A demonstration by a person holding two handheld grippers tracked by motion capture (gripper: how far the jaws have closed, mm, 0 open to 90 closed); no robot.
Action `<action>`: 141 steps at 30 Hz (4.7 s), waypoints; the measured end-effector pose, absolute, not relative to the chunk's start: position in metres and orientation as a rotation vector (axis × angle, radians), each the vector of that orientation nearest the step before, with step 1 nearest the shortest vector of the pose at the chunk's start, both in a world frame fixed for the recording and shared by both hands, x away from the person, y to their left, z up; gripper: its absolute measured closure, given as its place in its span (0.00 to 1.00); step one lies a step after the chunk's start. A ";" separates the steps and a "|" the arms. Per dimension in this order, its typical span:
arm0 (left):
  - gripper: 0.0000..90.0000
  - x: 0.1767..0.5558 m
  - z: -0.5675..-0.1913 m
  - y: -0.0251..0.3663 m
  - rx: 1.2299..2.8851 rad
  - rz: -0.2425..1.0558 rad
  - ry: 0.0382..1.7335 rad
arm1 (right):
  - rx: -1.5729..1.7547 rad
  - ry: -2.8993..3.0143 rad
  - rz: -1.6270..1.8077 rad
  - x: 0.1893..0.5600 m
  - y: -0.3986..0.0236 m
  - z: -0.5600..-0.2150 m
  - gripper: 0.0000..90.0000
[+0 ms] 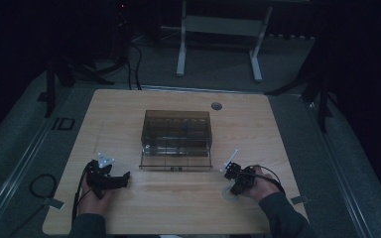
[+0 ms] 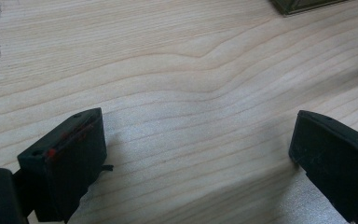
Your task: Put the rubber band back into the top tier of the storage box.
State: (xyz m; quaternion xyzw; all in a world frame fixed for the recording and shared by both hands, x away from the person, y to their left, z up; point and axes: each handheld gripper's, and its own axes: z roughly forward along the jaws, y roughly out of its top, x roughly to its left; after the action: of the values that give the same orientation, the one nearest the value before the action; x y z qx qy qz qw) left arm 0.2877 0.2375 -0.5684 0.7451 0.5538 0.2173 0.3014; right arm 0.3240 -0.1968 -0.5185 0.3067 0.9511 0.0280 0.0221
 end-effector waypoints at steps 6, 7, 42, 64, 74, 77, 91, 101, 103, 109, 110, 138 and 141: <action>0.04 0.288 -0.568 0.237 1.976 0.576 1.469 | 0.944 2.956 0.052 0.325 -0.196 -0.519 0.84; 0.04 0.288 -0.568 0.237 1.976 0.576 1.469 | 0.944 2.956 0.052 0.325 -0.196 -0.519 0.84; 0.04 0.288 -0.568 0.237 1.976 0.577 1.469 | 0.868 2.956 0.005 0.331 -0.192 -0.492 0.91; 0.04 0.288 -0.568 0.237 1.975 0.576 1.470 | 0.851 2.935 0.068 0.336 -0.189 -0.468 0.91; 0.04 0.288 -0.568 0.237 1.975 0.577 1.470 | 0.837 2.927 0.091 0.336 -0.183 -0.462 0.91; 0.04 0.288 -0.568 0.237 1.976 0.577 1.469 | 0.838 2.929 0.108 0.336 -0.181 -0.459 0.91; 0.04 0.288 -0.569 0.237 1.978 0.578 1.467 | 0.817 2.932 0.142 0.336 -0.168 -0.455 0.91; 0.04 0.288 -0.569 0.237 1.979 0.578 1.467 | 0.797 2.939 0.154 0.336 -0.158 -0.454 0.91; 0.04 0.288 -0.569 0.237 1.979 0.578 1.467 | 0.788 2.942 0.160 0.336 -0.156 -0.454 0.91; 0.04 0.288 -0.569 0.237 1.977 0.578 1.468 | 0.773 2.946 0.170 0.336 -0.149 -0.454 0.91; 0.04 0.288 -0.569 0.237 1.979 0.578 1.467 | 0.777 2.946 0.170 0.336 -0.148 -0.454 0.91; 0.04 0.288 -0.568 0.237 1.979 0.577 1.467 | 0.725 2.959 0.212 0.335 -0.130 -0.445 0.91; 0.04 0.288 -0.568 0.237 1.979 0.577 1.467 | 0.722 2.957 0.218 0.335 -0.130 -0.443 0.91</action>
State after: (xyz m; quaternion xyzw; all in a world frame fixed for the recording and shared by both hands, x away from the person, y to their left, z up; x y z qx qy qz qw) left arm 0.2876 0.2375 -0.5685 0.7458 0.5530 0.2175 0.3009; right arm 0.3348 -0.1297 -0.4428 0.2364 0.9680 0.0714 0.0447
